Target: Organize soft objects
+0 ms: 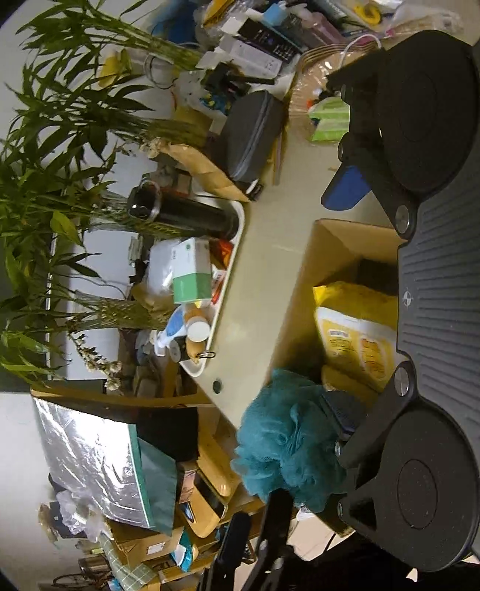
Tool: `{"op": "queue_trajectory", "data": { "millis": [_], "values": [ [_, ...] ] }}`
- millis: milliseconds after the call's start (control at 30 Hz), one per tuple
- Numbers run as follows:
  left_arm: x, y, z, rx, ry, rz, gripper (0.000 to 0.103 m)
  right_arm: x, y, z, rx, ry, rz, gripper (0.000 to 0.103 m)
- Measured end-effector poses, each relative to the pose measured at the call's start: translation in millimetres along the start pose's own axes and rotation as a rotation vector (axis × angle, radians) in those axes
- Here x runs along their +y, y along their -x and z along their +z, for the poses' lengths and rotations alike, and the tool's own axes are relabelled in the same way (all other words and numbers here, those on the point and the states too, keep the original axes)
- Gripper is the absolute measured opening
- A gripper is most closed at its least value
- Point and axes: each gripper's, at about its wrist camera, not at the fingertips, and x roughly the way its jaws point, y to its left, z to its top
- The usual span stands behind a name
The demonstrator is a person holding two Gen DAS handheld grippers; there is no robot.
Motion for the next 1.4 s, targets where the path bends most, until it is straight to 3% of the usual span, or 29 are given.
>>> {"op": "queue_trajectory", "data": {
  "millis": [433, 500, 667, 800, 1400],
  "values": [
    [-2.0, 14.9, -37.4, -0.011, 0.026, 0.064, 0.066, 10.0, 28.7, -40.8, 0.038, -0.006, 0.007, 0.103],
    [-1.1, 17.9, -44.5, -0.011, 0.045, 0.066, 0.079, 12.8, 32.9, -47.9, 0.049, -0.003, 0.012, 0.103],
    [-0.1, 22.6, -58.3, -0.006, 0.082, 0.079, 0.085, 17.9, 41.4, -64.4, 0.067, -0.027, 0.037, 0.103],
    [0.2, 26.8, -69.8, -0.006, 0.112, 0.090, 0.103, 23.3, 44.6, -75.1, 0.082, -0.042, 0.045, 0.103],
    [-11.3, 28.0, -84.7, 0.018, 0.086, 0.122, 0.103, 29.5, 42.3, -92.4, 0.117, -0.064, 0.042, 0.103]
  ]
}}
